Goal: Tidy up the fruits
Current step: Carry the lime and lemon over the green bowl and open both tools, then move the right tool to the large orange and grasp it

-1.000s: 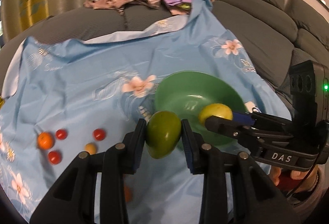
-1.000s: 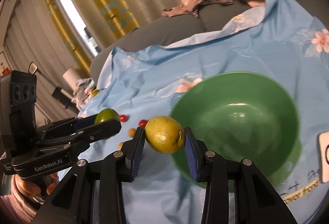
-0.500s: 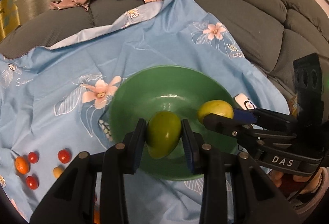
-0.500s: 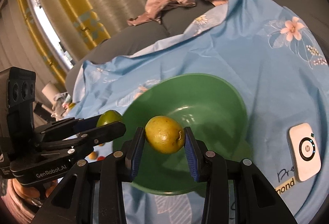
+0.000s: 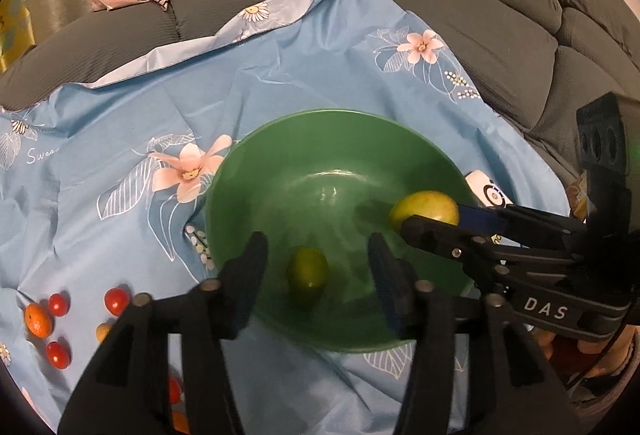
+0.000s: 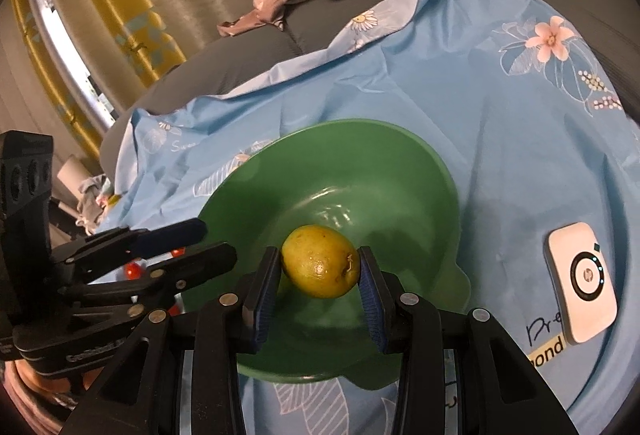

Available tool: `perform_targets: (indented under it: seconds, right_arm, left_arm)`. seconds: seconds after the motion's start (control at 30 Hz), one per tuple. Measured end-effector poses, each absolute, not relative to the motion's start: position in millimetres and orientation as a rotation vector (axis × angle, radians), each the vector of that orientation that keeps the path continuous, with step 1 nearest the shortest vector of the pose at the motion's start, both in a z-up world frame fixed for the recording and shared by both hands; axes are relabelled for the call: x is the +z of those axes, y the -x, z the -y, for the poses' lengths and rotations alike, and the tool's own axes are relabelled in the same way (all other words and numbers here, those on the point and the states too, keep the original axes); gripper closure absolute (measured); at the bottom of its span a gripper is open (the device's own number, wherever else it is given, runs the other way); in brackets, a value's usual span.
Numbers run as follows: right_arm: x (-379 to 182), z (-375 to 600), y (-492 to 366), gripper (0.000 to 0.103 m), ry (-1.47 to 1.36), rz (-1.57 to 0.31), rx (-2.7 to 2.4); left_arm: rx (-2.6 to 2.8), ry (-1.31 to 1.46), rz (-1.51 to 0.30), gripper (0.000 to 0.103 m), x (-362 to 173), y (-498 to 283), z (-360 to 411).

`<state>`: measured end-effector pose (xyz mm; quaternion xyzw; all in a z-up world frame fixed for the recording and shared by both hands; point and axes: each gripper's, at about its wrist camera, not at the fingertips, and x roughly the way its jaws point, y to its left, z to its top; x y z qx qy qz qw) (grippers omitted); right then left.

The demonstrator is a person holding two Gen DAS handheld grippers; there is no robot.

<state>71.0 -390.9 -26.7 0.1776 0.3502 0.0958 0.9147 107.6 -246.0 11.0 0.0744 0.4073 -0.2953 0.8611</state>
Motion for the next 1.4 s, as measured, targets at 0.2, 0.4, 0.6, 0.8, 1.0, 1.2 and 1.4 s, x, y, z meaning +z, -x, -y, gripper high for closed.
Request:
perform_targets:
  seconds: [0.2, 0.4, 0.6, 0.8, 1.0, 1.2, 1.4]
  right_arm:
    - [-18.4, 392.7, -62.0, 0.062, -0.368, -0.698, 0.186]
    - [-11.2, 387.1, -47.2, 0.061, -0.367, -0.678, 0.218]
    - [-4.4, 373.7, -32.2, 0.06, -0.353, -0.644, 0.281]
    - [7.1, 344.2, -16.1, 0.06, -0.29, -0.609, 0.377]
    - [7.6, 305.2, -10.4, 0.06, -0.216, -0.631, 0.459]
    - [-1.4, 274.1, -8.5, 0.06, -0.168, -0.679, 0.534]
    - [-19.4, 245.1, -16.0, 0.06, -0.132, -0.755, 0.595]
  left_arm:
    - [-0.59, -0.133, -0.852, 0.023, 19.1, -94.5, 233.9]
    - [-0.538, -0.09, -0.859, 0.017, 20.5, -69.3, 201.1]
    - [-0.447, -0.029, -0.877, 0.016, 15.8, -36.4, 147.0]
    - [-0.347, 0.04, -0.873, 0.014, 15.6, -13.5, 99.5]
    - [-0.318, 0.082, -0.871, 0.014, 11.9, 4.0, 78.5]
    - [-0.285, 0.107, -0.868, 0.014, 9.2, 12.4, 60.7]
    - [-0.233, 0.09, -0.857, 0.014, 1.8, 22.0, 38.4]
